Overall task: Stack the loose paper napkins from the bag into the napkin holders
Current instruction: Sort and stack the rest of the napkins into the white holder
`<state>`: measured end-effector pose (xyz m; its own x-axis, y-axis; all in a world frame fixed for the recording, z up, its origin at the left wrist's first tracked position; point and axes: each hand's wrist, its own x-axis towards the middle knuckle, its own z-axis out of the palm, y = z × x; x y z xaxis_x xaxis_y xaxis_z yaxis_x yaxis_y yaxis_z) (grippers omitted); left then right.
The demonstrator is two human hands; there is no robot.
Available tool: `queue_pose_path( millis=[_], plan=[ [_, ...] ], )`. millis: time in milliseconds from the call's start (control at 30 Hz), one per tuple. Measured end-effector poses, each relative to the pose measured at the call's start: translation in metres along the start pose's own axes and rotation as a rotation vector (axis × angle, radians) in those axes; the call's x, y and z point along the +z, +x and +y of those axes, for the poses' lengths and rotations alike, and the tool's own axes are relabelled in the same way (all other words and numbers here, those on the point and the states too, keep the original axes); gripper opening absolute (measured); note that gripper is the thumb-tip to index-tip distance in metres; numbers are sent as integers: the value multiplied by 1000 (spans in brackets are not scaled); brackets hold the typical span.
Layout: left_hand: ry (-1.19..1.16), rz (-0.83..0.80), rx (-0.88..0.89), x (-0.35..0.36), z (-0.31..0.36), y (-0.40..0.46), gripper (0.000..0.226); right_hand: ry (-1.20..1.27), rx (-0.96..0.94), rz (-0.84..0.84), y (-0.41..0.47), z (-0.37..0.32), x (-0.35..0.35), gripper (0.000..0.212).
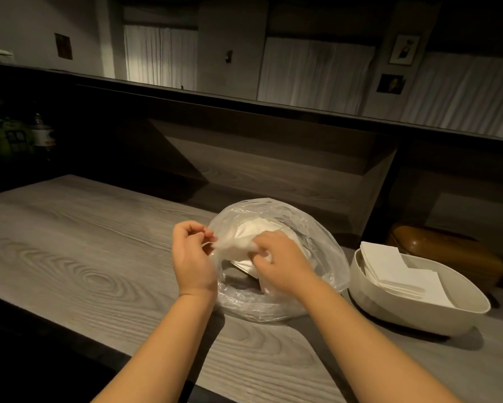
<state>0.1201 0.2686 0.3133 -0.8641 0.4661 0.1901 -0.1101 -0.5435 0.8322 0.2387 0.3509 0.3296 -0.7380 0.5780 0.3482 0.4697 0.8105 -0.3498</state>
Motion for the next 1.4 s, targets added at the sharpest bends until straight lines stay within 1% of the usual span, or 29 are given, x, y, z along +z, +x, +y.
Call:
queue_pose_path(
  millis=[33,67,100,167,233,267,300,367,433,467,533,567,600,667,767,833,900,967,1000,1033,1100,1167,1233,1300,1400],
  plan=[
    [-52,-39,-4,0,2,0,30,256,128,48,-2,-1,-7,13],
    [-91,-99,-21,0,2,-1,30,523,236,56,-5,-3,-14,9],
    [-111,-176,-54,1,2,-2,29,744,317,26,-7,-4,-20,12],
    [-81,-358,-158,4,0,-6,22,1048,386,-55,-14,-4,-25,24],
    [24,-531,-228,7,-3,-9,14,1220,418,-73,-21,-2,-24,28],
    [71,-583,-248,8,-5,-10,20,1300,442,-70,-24,0,-22,28],
    [100,-607,-271,9,-7,-11,23,1383,469,-68,-27,2,-22,29],
    [120,-592,-355,11,-5,-13,27,1545,519,-60,-32,5,-22,31],
    [118,-614,-431,11,-4,-12,38,1653,551,-83,-35,8,-22,38],
    [135,-654,-432,10,-5,-13,45,1680,558,-103,-36,11,-23,44],
    [199,-773,-345,6,-10,-14,59,1680,586,-140,-38,15,-22,53],
    [224,-810,-303,5,-11,-15,66,1661,599,-153,-39,17,-22,53],
    [236,-818,-276,4,-11,-15,67,1640,604,-159,-41,18,-22,52],
    [243,-799,-211,3,-10,-14,57,1557,589,-170,-46,18,-24,53],
    [300,-772,-127,2,-11,-14,38,1314,518,-252,-50,17,-28,66],
    [321,-753,-121,1,-11,-15,35,1228,504,-281,-49,17,-28,79],
    [315,-732,-133,1,-12,-14,36,1207,500,-263,-48,17,-29,82],
    [292,-722,-155,0,-14,-12,36,1153,467,-241,-48,18,-29,79],
    [286,-721,-165,0,-15,-11,36,1118,447,-229,-48,18,-29,73],
    [282,-726,-174,0,-15,-11,36,1088,447,-197,-48,17,-29,62],
    [293,-728,-186,1,-16,-10,37,1082,527,-54,-46,17,-28,37],
    [310,-721,-197,1,-15,-10,38,1093,625,103,-42,19,-27,26],
    [303,-740,-208,0,-15,-11,39,1103,641,174,-40,21,-27,20],
    [319,-758,-228,0,-14,-11,37,1129,598,180,-41,21,-28,22],
    [375,-758,-254,1,-11,-12,23,1100,512,179,-44,20,-30,23]
  ],
)
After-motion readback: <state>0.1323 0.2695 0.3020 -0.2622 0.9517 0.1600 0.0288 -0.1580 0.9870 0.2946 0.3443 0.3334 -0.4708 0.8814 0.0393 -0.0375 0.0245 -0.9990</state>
